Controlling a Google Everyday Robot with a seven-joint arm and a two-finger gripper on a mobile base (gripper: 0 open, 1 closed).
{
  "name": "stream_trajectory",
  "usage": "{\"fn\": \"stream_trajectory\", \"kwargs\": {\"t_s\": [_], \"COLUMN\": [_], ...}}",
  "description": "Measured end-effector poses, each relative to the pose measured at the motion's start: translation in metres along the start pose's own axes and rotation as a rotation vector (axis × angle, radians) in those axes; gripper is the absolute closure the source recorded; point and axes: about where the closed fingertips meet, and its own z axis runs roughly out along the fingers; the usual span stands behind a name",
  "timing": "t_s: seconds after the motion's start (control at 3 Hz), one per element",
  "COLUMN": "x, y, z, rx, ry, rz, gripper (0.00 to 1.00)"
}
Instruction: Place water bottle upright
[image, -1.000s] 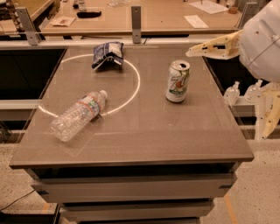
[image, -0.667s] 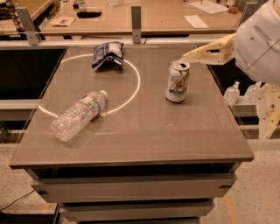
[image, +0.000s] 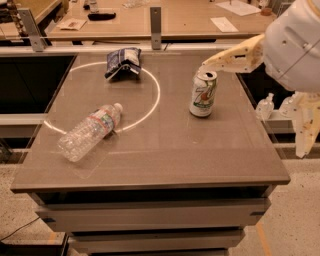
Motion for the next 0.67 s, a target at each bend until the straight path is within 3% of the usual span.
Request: {"fn": "stream_trajectory", "kwargs": {"t_s": [0.67], "x": [-0.052], "y": [-0.037], "z": [0.032], "rx": [0.031], "ry": [-0.14], "rz": [-0.192], "gripper": [0.0]}}
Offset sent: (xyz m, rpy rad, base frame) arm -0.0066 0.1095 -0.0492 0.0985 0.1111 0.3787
